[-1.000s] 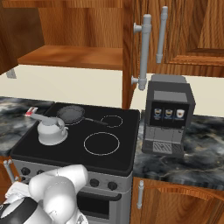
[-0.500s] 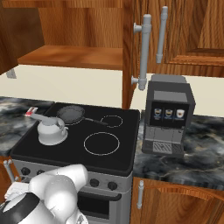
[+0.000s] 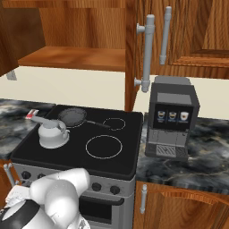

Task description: Pick the pan from the cabinet and place it on the stove. Then turn on the stove burner for the pan.

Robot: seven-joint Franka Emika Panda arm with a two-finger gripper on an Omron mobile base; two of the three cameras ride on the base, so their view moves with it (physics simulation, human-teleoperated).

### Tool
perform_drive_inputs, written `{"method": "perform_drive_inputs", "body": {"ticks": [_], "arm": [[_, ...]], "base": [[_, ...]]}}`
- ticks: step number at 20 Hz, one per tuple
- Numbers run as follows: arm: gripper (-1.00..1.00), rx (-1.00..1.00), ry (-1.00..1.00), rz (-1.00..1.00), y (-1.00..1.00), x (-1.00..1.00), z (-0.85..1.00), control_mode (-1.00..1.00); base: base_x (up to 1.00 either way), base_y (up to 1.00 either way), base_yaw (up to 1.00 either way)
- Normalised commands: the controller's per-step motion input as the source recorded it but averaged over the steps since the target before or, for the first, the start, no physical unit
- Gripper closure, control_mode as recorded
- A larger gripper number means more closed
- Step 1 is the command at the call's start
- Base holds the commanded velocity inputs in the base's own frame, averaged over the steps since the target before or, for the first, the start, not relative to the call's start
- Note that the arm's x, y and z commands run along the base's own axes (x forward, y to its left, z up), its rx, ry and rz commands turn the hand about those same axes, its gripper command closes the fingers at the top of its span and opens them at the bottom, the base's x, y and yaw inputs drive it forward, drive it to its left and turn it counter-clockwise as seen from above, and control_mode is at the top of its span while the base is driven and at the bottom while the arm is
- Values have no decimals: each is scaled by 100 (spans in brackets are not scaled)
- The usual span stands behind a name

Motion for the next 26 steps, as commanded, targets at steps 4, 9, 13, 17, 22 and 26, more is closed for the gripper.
{"method": "perform_drive_inputs", "body": {"ticks": [4, 9, 13, 17, 22, 26], "arm": [[-100, 26, -9, 0, -22, 0, 0, -100], [-100, 26, -5, 0, -29, 3, 0, -100], [-100, 25, -3, 0, -29, 10, 0, -100], [-100, 23, -4, 1, -25, 18, 0, -100], [-100, 22, -5, 5, -16, 21, 0, -100], [-100, 19, -4, 10, -8, 13, -5, -100]], "base": [[0, 0, 0], [0, 0, 0], [0, 0, 0], [0, 0, 0], [0, 0, 0], [0, 0, 0]]}}
